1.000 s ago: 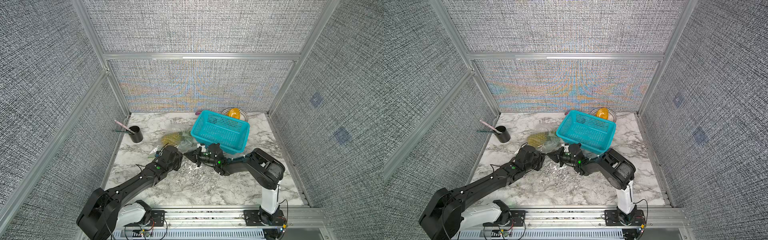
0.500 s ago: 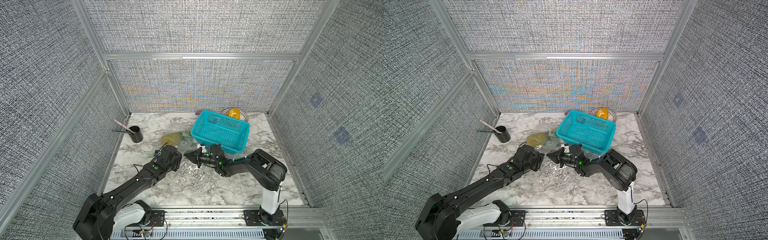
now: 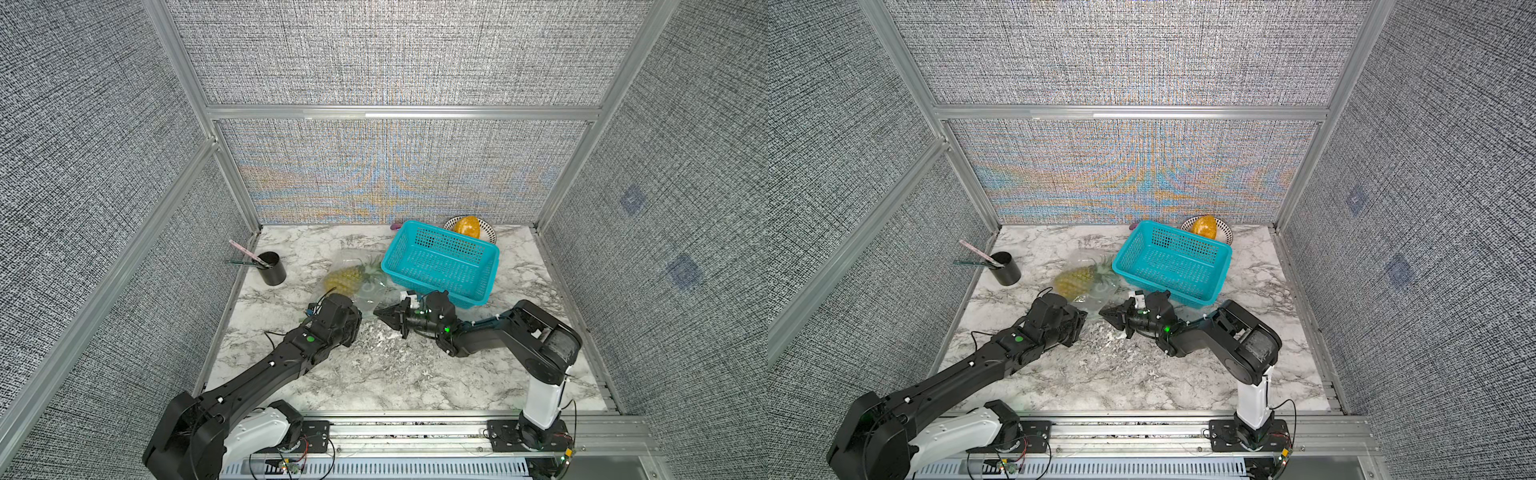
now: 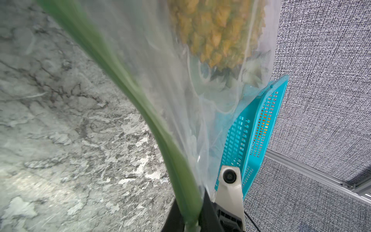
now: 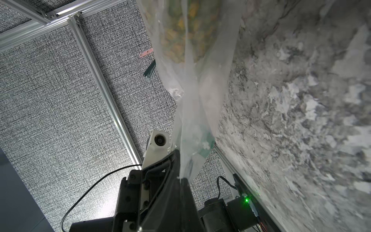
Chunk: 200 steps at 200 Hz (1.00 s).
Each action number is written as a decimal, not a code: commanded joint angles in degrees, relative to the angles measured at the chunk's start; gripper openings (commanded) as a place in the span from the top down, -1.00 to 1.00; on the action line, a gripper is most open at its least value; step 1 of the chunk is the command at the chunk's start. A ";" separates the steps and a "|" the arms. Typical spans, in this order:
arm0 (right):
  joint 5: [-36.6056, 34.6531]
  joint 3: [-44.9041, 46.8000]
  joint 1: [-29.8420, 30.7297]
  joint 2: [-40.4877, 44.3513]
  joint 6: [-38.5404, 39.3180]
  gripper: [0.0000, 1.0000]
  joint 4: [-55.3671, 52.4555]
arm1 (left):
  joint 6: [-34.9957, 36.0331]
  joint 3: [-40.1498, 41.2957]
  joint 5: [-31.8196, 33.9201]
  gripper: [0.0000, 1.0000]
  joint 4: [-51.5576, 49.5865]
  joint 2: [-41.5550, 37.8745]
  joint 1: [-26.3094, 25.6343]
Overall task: Open the zip-top bag and take out the pineapple
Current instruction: Unzip the zipper on the zipper food storage bag.
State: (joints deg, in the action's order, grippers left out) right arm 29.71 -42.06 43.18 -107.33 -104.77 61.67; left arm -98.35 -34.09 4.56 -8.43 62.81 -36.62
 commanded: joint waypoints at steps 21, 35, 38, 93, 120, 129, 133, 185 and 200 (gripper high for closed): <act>-2.20 0.33 -0.68 0.89 0.15 1.00 0.96 | 1.40 1.11 4.18 0.72 -5.06 -1.09 0.37; -2.20 0.51 -0.85 1.06 0.22 1.00 0.91 | 1.53 1.60 4.65 0.72 -5.52 -1.64 0.34; -2.20 0.49 -0.92 1.13 0.25 1.00 0.91 | 1.57 1.69 4.79 0.72 -5.59 -1.78 0.32; -2.11 1.28 -1.52 1.77 0.35 1.00 0.93 | 1.62 3.89 6.54 0.72 -7.37 -5.03 1.33; -1.85 1.46 -1.92 2.14 0.65 1.00 0.66 | 1.40 4.72 6.71 0.72 -8.13 -6.11 1.73; -1.78 1.54 -2.09 2.30 0.83 1.00 0.48 | 1.40 4.88 6.85 0.72 -8.56 -6.53 1.88; -1.83 1.57 -2.10 2.36 0.86 1.00 0.41 | 1.40 4.98 6.94 0.72 -8.76 -6.75 1.95; -1.50 2.21 -3.07 3.39 1.71 1.00 -0.49 | 1.05 6.95 8.13 0.72 -12.31 -10.94 3.30; -1.59 2.55 -3.42 3.62 1.75 1.00 -0.50 | 0.88 7.67 8.41 0.72 -13.96 -12.79 3.90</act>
State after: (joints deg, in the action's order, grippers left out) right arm 30.04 -39.79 40.38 -104.31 -103.88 60.55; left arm -97.73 -27.24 10.00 -15.90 51.94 -33.47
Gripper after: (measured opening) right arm 0.051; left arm 0.140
